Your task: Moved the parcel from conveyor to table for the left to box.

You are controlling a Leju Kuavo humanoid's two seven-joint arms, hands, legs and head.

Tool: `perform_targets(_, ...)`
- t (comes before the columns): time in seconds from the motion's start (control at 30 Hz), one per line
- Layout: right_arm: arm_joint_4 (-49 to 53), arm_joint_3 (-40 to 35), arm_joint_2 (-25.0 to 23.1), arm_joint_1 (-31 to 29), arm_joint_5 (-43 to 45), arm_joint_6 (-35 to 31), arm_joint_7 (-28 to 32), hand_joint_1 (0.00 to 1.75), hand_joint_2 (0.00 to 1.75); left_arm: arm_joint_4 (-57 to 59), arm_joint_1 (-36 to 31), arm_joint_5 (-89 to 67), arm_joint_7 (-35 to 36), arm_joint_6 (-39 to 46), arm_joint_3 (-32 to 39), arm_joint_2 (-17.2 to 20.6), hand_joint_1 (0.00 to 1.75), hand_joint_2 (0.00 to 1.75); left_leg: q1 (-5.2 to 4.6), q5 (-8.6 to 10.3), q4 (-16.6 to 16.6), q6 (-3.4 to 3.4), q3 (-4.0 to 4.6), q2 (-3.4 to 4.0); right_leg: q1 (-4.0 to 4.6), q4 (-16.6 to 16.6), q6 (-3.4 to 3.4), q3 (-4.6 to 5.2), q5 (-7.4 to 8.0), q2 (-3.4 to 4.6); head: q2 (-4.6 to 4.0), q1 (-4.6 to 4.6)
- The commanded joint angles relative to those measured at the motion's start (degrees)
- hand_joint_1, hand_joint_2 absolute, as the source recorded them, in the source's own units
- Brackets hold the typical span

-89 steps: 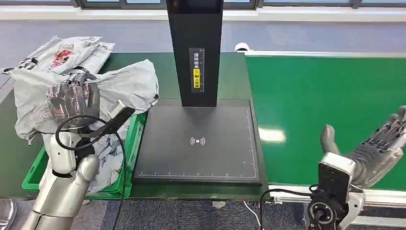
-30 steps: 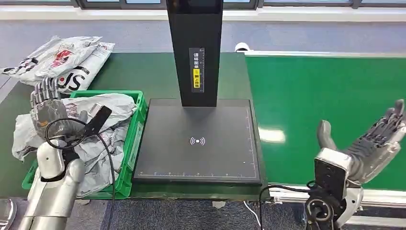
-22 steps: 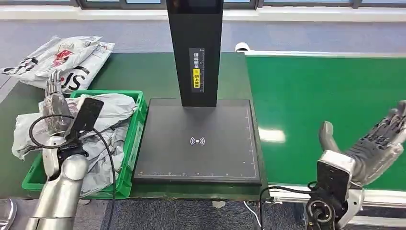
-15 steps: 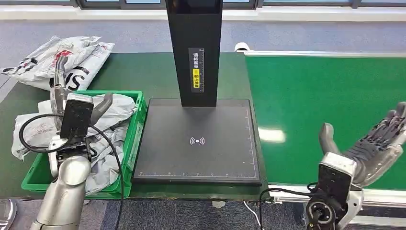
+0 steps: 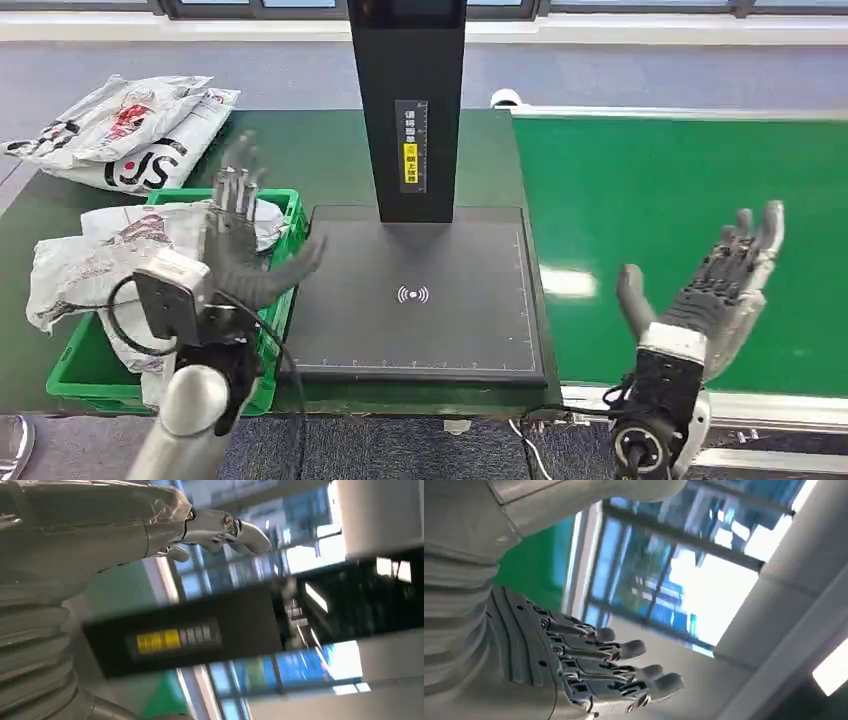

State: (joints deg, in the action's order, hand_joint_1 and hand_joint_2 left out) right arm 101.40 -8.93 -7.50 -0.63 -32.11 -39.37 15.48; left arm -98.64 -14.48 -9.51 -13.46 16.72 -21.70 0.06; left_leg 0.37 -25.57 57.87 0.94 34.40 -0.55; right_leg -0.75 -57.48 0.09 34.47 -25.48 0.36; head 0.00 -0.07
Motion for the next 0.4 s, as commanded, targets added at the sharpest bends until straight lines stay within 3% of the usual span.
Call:
perform_targets(0.03,-8.68,-12.14,4.32,1.89,4.72,2.61,-2.60,0.00,1.75,10.23,4.00,5.21,-2.65,0.05,-7.04,-2.89,0.00,1.75,0.03,-0.01,-0.28,-0.03,-0.41,0.04,0.04,0.31,-0.01,-0.42,0.00,-0.03,-0.02,0.00)
perform_targets(0.4,-10.86,-11.78,3.52,3.33,7.71,5.03,-4.23,0.00,1.75,10.12,9.96,5.61,-2.41,-0.83,-3.60,-3.41,0.00,1.75,0.00,-0.07,-0.15,-0.02,-0.24,0.07,0.08,0.17,0.00,-0.22,-0.08,0.02,-0.02,0.00)
